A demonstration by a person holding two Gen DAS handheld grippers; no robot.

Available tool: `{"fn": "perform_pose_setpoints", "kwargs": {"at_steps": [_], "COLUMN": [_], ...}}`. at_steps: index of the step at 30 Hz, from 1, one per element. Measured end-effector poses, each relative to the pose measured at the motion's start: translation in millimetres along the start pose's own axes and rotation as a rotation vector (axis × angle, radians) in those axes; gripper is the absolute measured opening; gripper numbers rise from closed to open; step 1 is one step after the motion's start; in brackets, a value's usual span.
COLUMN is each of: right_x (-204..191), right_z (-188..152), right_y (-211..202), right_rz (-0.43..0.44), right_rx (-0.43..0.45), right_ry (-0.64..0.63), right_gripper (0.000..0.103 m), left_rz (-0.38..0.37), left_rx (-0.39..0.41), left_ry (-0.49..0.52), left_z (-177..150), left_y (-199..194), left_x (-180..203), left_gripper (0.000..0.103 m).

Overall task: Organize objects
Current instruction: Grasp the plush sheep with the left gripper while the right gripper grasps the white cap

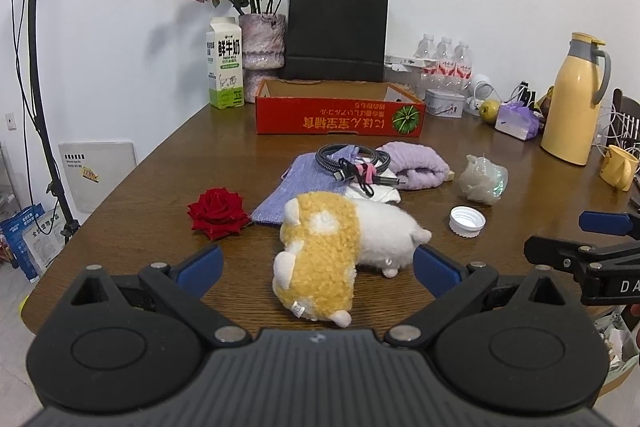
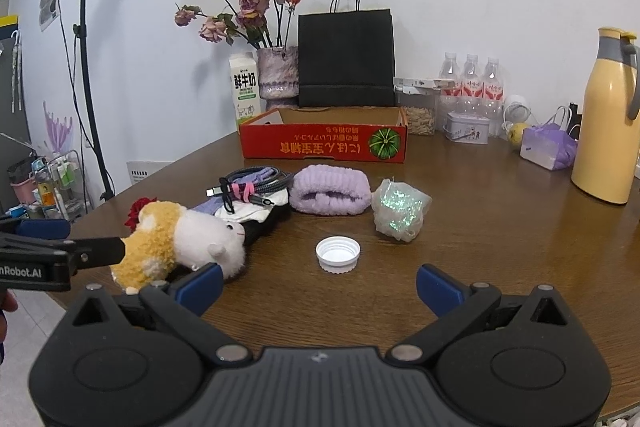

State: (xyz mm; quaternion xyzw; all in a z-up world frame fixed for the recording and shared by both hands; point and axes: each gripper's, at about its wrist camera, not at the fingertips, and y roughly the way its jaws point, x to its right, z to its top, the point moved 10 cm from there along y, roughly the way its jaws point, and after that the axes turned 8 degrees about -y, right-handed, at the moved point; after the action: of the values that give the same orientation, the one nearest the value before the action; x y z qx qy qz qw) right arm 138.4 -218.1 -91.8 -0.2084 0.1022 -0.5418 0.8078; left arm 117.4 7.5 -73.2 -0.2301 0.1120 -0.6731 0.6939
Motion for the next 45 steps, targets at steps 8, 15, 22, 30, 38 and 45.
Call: {"fn": "perform_pose_setpoints", "kwargs": {"at_steps": [8,15,22,30,38,45], "right_x": [5,9,12,11,12,16], "right_z": [-5,-11,-14,-13,-7,-4], "right_y": [21,41,56,72,90,115], "right_rz": [0.003,0.004,0.008,0.013,0.001,-0.030], "right_rx": [-0.025,-0.056,-0.074,-0.088,-0.106,-0.158], "right_ry": [0.003,0.007,0.006,-0.009,-0.044,-0.076], "right_gripper": [0.103,0.103,0.103,0.103,0.103,0.090], "left_rz": [0.009,0.023,0.020,0.005,-0.013,-0.007], "left_rx": [-0.027,-0.071,-0.115,-0.136,-0.105,-0.062], "left_ry": [0.014,0.028,0.025,0.016,-0.006,-0.035], "left_z": [-2,-11,-19,-24,-18,-6], "left_y": [24,49,68,80,74,69], "left_x": [-1,-1,-4,-5,-8,-18], "left_gripper": [0.103,0.100,0.082,0.058,0.053,0.053]}}
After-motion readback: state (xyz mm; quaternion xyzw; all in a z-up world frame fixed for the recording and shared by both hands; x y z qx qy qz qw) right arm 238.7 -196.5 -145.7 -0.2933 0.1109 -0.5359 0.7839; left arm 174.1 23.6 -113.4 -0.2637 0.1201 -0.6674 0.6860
